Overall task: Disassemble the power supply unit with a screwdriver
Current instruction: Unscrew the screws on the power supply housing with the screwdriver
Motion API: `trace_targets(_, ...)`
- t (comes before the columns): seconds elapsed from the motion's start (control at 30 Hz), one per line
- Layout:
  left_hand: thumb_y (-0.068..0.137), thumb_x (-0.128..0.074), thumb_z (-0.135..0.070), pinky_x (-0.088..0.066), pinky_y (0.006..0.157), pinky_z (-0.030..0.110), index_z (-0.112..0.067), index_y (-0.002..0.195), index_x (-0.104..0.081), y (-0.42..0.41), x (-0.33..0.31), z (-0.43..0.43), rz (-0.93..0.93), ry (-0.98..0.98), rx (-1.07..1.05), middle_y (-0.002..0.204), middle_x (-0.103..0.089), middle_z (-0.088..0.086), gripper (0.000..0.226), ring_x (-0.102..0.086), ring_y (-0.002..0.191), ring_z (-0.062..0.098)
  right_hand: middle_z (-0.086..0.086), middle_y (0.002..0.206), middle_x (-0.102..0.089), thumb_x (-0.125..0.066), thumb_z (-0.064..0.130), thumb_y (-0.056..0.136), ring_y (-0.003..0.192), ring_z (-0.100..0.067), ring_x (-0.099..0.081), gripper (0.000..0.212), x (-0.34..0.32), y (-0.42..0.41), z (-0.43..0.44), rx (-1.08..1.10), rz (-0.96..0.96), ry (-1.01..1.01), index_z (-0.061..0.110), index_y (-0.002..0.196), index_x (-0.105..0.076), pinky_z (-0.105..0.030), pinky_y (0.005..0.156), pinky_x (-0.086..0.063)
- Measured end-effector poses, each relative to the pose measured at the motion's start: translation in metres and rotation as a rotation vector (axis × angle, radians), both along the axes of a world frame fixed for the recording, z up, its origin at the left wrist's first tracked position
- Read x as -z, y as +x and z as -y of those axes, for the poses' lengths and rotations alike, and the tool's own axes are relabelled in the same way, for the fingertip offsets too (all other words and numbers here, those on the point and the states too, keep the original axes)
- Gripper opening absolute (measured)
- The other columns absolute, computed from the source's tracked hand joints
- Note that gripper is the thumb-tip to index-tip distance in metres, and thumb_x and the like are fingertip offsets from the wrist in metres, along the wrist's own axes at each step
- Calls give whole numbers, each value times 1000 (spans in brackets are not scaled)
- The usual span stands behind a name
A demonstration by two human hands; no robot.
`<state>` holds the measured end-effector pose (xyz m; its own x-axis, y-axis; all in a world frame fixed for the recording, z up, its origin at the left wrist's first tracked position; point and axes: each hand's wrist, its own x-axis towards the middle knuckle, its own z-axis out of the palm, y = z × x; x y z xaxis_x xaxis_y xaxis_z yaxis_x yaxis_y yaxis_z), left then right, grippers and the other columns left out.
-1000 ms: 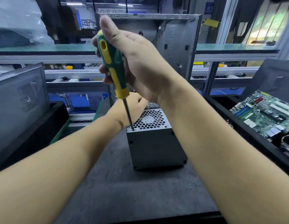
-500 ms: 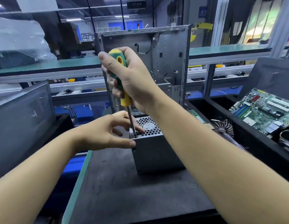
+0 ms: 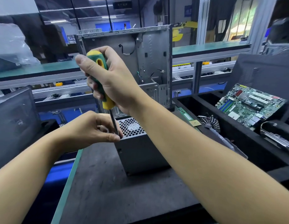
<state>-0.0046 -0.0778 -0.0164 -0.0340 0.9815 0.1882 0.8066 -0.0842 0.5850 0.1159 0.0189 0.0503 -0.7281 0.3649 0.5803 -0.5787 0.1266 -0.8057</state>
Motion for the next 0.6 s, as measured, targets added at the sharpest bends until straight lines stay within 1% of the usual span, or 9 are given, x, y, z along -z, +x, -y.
trace_targets(0.1, 79, -76, -53, -54, 79, 25, -36, 90, -78, 1, 1, -1, -24, 37, -15, 94, -75, -6, 20, -70, 87, 10, -16, 83, -49, -62, 15, 97, 60, -22, -42, 23, -3, 5, 0, -6, -9, 22, 10, 105, -41, -28, 42, -37)
trace_targets(0.17, 78, -76, -42, -55, 77, 26, -34, 87, -77, 4, 2, -2, 22, 82, -21, 88, -76, -2, 13, -71, 81, 10, -17, 84, -50, -61, 15, 97, 63, -26, -42, 23, -6, 8, -1, 1, -24, 41, 9, 107, -42, -29, 43, -37)
trace_targets(0.23, 77, -75, -41, -56, 79, 27, -34, 87, -77, 7, 1, -6, 60, 119, -37, 85, -77, -2, 13, -73, 80, 10, -19, 82, -50, -61, 15, 97, 64, -30, -41, 22, -12, 13, -4, 11, -46, 55, 9, 106, -43, -30, 44, -37)
trace_targets(0.3, 77, -73, -41, -55, 79, 20, -35, 89, -76, 13, -4, -12, 77, 144, -33, 87, -78, -4, 14, -73, 82, 7, -18, 78, -51, -61, 13, 97, 60, -28, -42, 19, -18, 17, -9, 22, -76, 66, 9, 102, -43, -29, 43, -37)
trace_targets(0.33, 78, -73, -40, -55, 80, 19, -34, 90, -76, 16, -6, -17, 84, 148, -24, 88, -78, -4, 14, -73, 83, 8, -15, 77, -51, -61, 12, 97, 58, -26, -42, 19, -22, 20, -12, 32, -89, 71, 9, 100, -43, -27, 42, -37)
trace_targets(0.43, 81, -73, -35, -56, 78, 22, -29, 90, -75, 31, -10, -34, 114, 145, -15, 89, -78, -1, 11, -73, 83, 11, -16, 80, -48, -61, 12, 97, 58, -24, -42, 18, -28, 29, -25, 75, -90, 87, 11, 99, -43, -26, 40, -35)
trace_targets(0.5, 85, -75, -26, -54, 73, 19, -28, 89, -75, 41, -12, -49, 137, 136, -22, 88, -78, -1, 4, -71, 78, 8, -17, 80, -47, -60, 11, 97, 57, -24, -41, 18, -30, 39, -36, 114, -82, 91, 12, 99, -42, -25, 40, -34)
trace_targets(0.53, 88, -75, -20, -53, 72, 19, -28, 89, -75, 46, -11, -58, 133, 131, -27, 87, -78, -2, 8, -70, 76, 7, -17, 81, -47, -60, 10, 97, 56, -22, -41, 18, -30, 44, -42, 135, -77, 91, 12, 98, -42, -25, 40, -34)
trace_targets(0.6, 91, -72, -14, -53, 70, 27, -27, 88, -75, 58, -12, -76, 115, 105, -43, 84, -77, 0, 14, -68, 69, 15, -16, 81, -46, -61, 9, 96, 53, -20, -41, 19, -30, 57, -56, 177, -71, 89, 12, 98, -42, -24, 41, -33)
